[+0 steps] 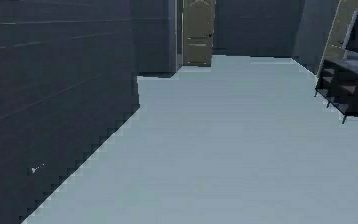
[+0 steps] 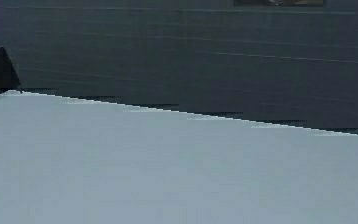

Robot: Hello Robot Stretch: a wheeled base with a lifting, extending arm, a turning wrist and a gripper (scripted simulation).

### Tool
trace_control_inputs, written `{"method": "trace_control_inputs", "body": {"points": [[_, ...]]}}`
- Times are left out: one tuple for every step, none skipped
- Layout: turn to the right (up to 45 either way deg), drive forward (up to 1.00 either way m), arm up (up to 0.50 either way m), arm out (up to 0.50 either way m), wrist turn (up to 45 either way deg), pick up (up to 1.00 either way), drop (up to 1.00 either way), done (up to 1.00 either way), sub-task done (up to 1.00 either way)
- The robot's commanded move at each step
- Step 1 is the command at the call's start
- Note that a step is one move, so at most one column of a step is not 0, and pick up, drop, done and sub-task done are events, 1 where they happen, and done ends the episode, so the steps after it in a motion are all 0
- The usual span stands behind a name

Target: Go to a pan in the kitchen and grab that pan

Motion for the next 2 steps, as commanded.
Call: {"method": "trace_control_inputs", "body": {"points": [[0.0,1.0,0.0,0.0,0.0,0.0,0.0,0.0,0.0],[0.0,1.0,0.0,0.0,0.0,0.0,0.0,0.0,0.0]]}}
